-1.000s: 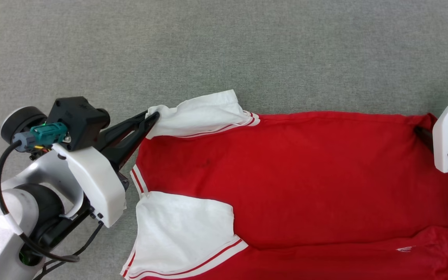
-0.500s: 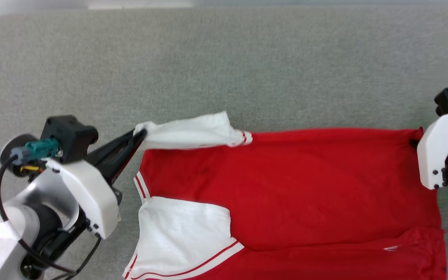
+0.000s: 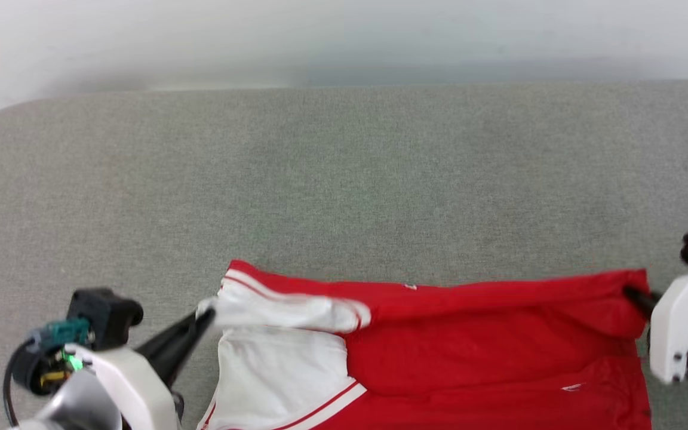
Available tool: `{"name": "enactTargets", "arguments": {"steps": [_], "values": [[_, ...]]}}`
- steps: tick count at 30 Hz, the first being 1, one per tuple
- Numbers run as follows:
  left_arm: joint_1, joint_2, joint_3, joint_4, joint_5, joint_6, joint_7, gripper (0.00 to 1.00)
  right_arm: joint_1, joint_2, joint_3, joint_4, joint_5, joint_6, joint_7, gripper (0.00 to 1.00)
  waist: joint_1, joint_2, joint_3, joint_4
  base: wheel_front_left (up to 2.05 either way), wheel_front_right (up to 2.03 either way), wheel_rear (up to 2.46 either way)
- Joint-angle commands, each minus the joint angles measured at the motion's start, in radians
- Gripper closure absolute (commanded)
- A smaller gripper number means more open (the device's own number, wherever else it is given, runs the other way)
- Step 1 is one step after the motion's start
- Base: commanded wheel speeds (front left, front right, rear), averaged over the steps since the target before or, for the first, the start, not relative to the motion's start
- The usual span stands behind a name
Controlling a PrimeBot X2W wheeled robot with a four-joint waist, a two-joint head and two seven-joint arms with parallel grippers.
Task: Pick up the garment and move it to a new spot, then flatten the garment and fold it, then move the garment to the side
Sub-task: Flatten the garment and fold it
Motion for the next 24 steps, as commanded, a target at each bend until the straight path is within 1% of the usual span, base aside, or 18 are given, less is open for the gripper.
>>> {"name": "enactTargets", "arguments": {"steps": [1, 6, 9, 12, 16, 17, 23, 24], "values": [[0.035, 0.0, 0.002, 0.001, -0.011, 0.009, -0.008, 1.0, 0.045, 0.013, -0.003, -0.016, 0.015, 0.0, -0.006, 1.0, 0.0001, 0.0, -0.006, -0.003, 0.0, 0.0, 0.0], [0.138, 0.015, -0.016, 0.02, -0.036, 0.024, -0.01, 1.0, 0.159, 0.002, 0.008, -0.061, 0.022, 0.0, -0.014, 1.0, 0.0001, 0.0, -0.011, -0.003, 0.0, 0.0, 0.0], [0.171, 0.013, -0.034, 0.045, -0.047, 0.014, -0.003, 1.0, 0.2, -0.014, 0.033, -0.066, 0.023, 0.0, -0.021, 1.0, 0.0001, 0.0, -0.01, -0.001, 0.0, 0.0, 0.0], [0.176, 0.013, -0.059, 0.088, -0.032, 0.004, 0.003, 1.0, 0.218, -0.046, 0.075, -0.061, 0.014, -0.001, -0.028, 1.0, 0.0001, 0.0, -0.011, 0.001, 0.0, 0.0, 0.0], [0.154, -0.013, -0.094, 0.143, -0.01, -0.022, -0.006, 1.0, 0.216, -0.094, 0.137, -0.043, -0.003, -0.001, -0.049, 1.0, 0.0001, 0.0, -0.009, -0.001, 0.0, 0.0, 0.0], [0.154, -0.013, -0.094, 0.143, -0.01, -0.022, -0.006, 1.0, 0.216, -0.094, 0.137, -0.043, -0.003, -0.001, -0.049, 1.0, 0.0001, 0.0, -0.009, -0.001, 0.0, 0.0, 0.0], [0.129, -0.058, -0.147, 0.228, 0.015, -0.061, -0.016, 1.0, 0.175, -0.15, 0.244, -0.007, -0.031, -0.001, -0.108, 1.0, 0.0001, 0.0, -0.009, -0.006, 0.0, 0.0, 0.0], [0.127, -0.065, -0.155, 0.24, 0.017, -0.067, -0.017, 0.93, 0.171, -0.154, 0.262, 0.003, -0.034, -0.001, -0.119, 0.88, 0.0001, 0.0, -0.01, -0.007, 0.0, 0.0, 0.0]]}}
